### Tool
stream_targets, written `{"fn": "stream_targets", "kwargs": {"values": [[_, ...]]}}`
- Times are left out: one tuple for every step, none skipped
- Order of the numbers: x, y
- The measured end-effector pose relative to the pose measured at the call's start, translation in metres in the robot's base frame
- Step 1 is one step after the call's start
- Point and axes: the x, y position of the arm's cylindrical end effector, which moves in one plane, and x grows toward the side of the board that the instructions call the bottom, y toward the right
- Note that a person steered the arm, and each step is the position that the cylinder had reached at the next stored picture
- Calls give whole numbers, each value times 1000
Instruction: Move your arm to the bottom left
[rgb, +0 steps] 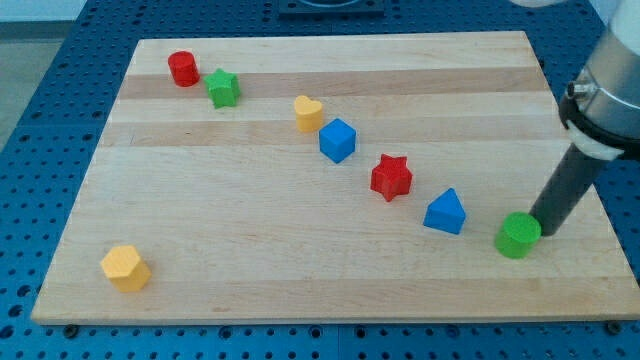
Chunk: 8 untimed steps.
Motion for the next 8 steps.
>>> {"fn": "stream_targets", "kwargs": {"values": [[5, -7], [10, -7], [10, -9], [25, 29], [83, 37], [86, 15], [86, -35], [86, -83]]}}
